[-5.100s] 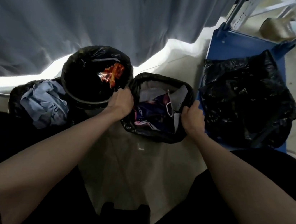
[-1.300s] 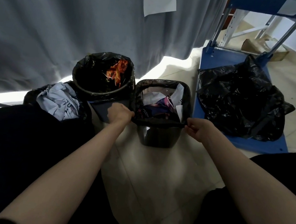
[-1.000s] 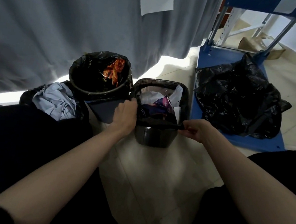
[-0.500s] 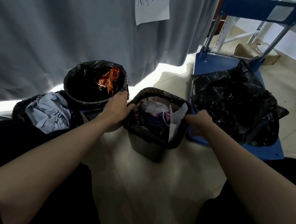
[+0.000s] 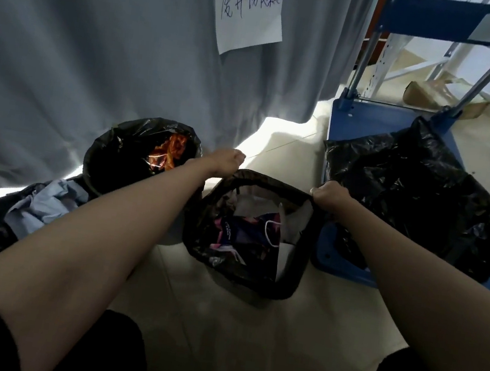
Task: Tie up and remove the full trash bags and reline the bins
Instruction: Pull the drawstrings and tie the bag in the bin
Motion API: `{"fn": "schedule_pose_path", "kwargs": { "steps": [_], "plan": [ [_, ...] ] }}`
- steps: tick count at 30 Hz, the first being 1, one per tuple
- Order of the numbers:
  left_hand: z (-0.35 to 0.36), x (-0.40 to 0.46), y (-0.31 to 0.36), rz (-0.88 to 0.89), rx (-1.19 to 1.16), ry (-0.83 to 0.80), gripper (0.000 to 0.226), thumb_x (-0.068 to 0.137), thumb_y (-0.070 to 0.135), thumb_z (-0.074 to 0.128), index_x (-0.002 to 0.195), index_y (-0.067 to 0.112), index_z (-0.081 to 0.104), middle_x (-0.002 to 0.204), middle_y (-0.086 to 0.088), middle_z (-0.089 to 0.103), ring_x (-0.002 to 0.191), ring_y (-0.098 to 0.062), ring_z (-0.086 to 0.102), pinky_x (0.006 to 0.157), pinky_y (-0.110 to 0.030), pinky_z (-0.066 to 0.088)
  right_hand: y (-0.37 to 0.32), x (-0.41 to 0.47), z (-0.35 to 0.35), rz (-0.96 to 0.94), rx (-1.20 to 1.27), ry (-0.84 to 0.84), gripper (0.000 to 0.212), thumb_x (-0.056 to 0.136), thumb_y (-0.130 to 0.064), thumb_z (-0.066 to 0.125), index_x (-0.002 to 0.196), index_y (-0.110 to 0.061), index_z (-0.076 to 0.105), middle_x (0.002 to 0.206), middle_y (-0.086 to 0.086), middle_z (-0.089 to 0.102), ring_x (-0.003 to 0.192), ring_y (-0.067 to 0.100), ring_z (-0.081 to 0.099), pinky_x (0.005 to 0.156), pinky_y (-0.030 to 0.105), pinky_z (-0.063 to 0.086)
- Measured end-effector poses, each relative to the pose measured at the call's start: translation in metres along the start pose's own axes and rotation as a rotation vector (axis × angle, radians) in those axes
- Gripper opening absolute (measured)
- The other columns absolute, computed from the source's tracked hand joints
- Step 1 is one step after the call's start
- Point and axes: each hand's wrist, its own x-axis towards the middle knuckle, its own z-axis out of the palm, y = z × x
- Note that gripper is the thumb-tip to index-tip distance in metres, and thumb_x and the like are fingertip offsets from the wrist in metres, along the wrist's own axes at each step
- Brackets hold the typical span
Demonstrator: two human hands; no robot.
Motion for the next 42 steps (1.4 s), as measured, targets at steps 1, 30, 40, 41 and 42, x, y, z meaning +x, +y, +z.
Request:
{"fn": "schedule_pose_path", "kwargs": {
  "steps": [1, 30, 40, 41, 42],
  "plan": [
    [0.000, 0.006, 0.001, -0.014, -0.044, -0.050, 0.036, 0.106, 0.029, 0.033, 0.129, 0.014, 0.056, 0.141, -0.012, 0.051, 0.126, -0.027, 0.049, 0.098, -0.030, 0.038, -0.001, 0.002, 0.000, 0.016, 0.056, -0.033, 0.032, 0.097, -0.020, 0.049, 0.111, 0.007, 0.061, 0.112, 0.027, 0.061, 0.100, 0.043, 0.064, 0.073, 0.043, 0.055],
    [-0.037, -0.020, -0.022, -0.025, -0.197, -0.294, 0.014, 0.097, 0.003, 0.048, 0.097, 0.004, 0.063, 0.085, -0.007, 0.060, 0.072, -0.013, 0.059, 0.062, -0.020, 0.056, 0.009, -0.018, 0.035, -0.402, 0.210, 0.162, 0.008, 0.074, -0.008, 0.080, 0.076, -0.009, 0.072, 0.064, 0.005, 0.063, 0.062, 0.014, 0.056, 0.051, 0.008, 0.037],
    [-0.010, -0.034, -0.018, -0.155, -0.321, -0.414, 0.020, 0.097, 0.001, 0.051, 0.098, 0.003, 0.071, 0.088, -0.009, 0.073, 0.071, -0.015, 0.071, 0.061, -0.019, 0.057, 0.027, -0.033, 0.022, -0.503, 0.079, 0.205, 0.005, 0.077, -0.008, 0.077, 0.080, -0.009, 0.072, 0.067, 0.002, 0.057, 0.072, 0.019, 0.057, 0.068, 0.030, 0.044],
    [-0.008, -0.035, -0.018, -0.166, -0.333, -0.419, 0.020, 0.096, 0.000, 0.052, 0.097, 0.002, 0.072, 0.085, -0.009, 0.074, 0.069, -0.015, 0.072, 0.060, -0.019, 0.057, 0.029, -0.034, 0.022, -0.511, 0.073, 0.206, 0.005, 0.077, -0.008, 0.077, 0.080, -0.009, 0.072, 0.065, 0.000, 0.056, 0.072, 0.019, 0.057, 0.069, 0.030, 0.043],
    [-0.007, -0.036, -0.017, -0.174, -0.342, -0.416, 0.018, 0.095, -0.001, 0.054, 0.096, 0.002, 0.072, 0.083, -0.009, 0.075, 0.068, -0.015, 0.072, 0.060, -0.020, 0.057, 0.030, -0.034, 0.021, -0.520, 0.068, 0.208, 0.006, 0.077, -0.008, 0.077, 0.080, -0.009, 0.073, 0.064, -0.003, 0.054, 0.073, 0.019, 0.056, 0.069, 0.029, 0.042]
  ]
}}
